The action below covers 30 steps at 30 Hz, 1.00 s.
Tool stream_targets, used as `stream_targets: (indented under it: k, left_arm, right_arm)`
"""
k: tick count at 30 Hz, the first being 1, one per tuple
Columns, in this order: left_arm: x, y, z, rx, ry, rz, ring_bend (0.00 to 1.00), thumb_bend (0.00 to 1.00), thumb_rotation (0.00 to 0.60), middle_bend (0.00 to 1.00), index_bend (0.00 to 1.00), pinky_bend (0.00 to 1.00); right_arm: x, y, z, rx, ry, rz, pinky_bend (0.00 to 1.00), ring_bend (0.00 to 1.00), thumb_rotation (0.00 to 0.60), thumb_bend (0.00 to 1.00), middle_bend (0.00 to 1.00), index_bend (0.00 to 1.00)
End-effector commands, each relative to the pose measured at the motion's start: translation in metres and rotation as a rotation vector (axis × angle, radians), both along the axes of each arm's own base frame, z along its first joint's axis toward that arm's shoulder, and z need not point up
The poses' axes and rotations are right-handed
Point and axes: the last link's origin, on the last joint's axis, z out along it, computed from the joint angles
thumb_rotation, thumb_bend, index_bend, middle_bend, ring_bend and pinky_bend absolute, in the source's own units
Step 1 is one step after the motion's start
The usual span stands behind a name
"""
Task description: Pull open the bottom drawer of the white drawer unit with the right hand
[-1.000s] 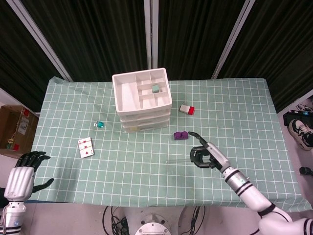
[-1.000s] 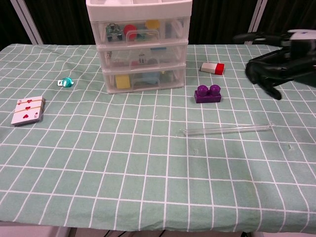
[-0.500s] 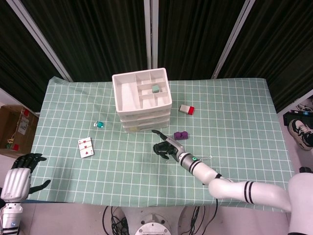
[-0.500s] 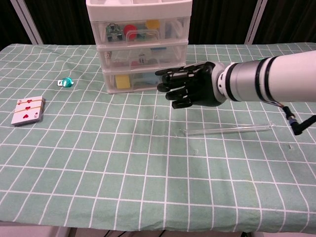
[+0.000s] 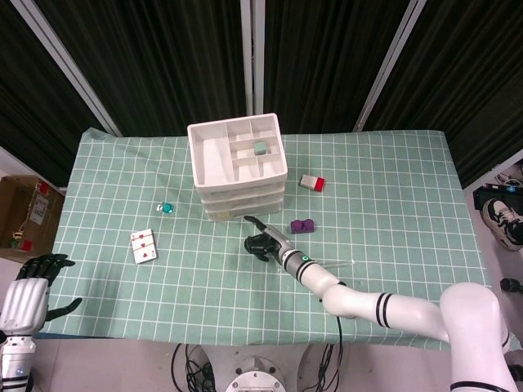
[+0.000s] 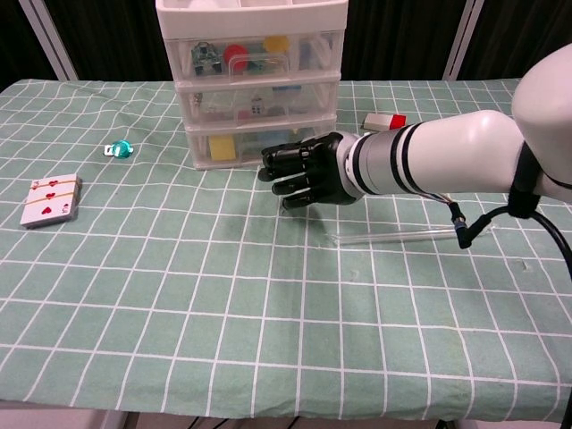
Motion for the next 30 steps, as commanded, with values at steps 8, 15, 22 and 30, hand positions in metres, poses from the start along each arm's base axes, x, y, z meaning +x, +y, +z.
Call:
stream_targets:
  k: [8, 15, 22, 30]
  left_arm:
    - [-0.003, -0.002, 0.002, 0.001, 0.003, 0.016, 0.18, 0.00, 0.600, 0.23, 0.32, 0.19]
    - [-0.003, -0.002, 0.004, 0.005, 0.005, 0.020, 0.18, 0.00, 0.600, 0.23, 0.32, 0.19]
    - [-0.003, -0.002, 0.003, 0.003, 0.005, 0.024, 0.18, 0.00, 0.600, 0.23, 0.32, 0.19]
    - [-0.002, -0.003, 0.004, 0.004, 0.006, 0.028, 0.18, 0.00, 0.600, 0.23, 0.32, 0.19]
  right_arm:
    - [0.007, -0.013, -0.010, -0.010, 0.032, 0.011, 0.93, 0.84, 0.600, 0.67, 0.74, 0.00]
    - [0.015, -0.017, -0.017, 0.005, 0.042, 0.035, 0.93, 0.83, 0.600, 0.67, 0.74, 0.00]
    - [0.019, -0.021, -0.022, 0.006, 0.051, 0.046, 0.93, 0.83, 0.600, 0.67, 0.74, 0.00]
    - [0.020, -0.026, -0.026, 0.008, 0.065, 0.045, 0.93, 0.83, 0.600, 0.67, 0.74, 0.01]
